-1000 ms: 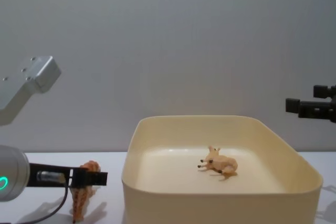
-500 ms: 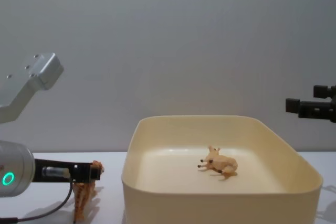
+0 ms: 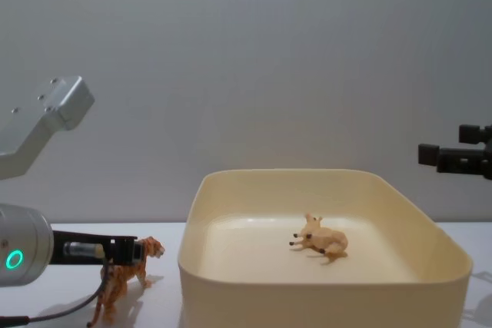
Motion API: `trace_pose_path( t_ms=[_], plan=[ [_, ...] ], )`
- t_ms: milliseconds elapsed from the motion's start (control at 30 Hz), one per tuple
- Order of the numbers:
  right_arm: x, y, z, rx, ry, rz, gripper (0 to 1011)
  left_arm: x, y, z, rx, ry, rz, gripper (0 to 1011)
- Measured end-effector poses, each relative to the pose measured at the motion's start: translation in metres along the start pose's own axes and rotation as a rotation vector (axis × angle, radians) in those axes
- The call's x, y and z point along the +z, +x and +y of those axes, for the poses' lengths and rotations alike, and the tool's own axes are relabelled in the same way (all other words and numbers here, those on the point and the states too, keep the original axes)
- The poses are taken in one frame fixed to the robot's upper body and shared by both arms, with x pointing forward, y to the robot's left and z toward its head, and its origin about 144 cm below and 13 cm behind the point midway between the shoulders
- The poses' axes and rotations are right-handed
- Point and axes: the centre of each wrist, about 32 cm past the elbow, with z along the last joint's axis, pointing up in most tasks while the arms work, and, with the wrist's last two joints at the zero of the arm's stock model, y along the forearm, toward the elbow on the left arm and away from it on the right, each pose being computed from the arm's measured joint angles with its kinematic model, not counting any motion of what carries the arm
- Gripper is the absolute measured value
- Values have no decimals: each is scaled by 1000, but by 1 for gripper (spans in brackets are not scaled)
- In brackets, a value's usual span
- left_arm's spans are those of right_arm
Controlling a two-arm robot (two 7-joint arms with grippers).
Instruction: Pick up the toy alternately with two hands and place it into the central storage box.
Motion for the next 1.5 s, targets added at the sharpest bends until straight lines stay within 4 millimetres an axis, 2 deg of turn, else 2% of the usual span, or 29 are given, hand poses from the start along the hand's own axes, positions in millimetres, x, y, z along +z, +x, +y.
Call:
trace_pose_path(
  t_ms=[367, 633, 1000, 1200, 1500],
  plan=[
    [0, 0, 0, 0, 0, 0, 1001, 4, 1, -2, 18, -44, -7, 239],
    [0, 0, 0, 0, 0, 0, 1001, 16, 4, -5, 55, -136, -17, 239],
    [0, 0, 0, 0, 0, 0, 1001, 48, 8, -12, 50, -282, -22, 239],
    [0, 0, 0, 0, 0, 0, 1001, 66, 9, -17, -14, -342, -24, 239],
    [0, 0, 0, 0, 0, 0, 1001, 84, 11, -24, -114, -369, -36, 239]
  ],
)
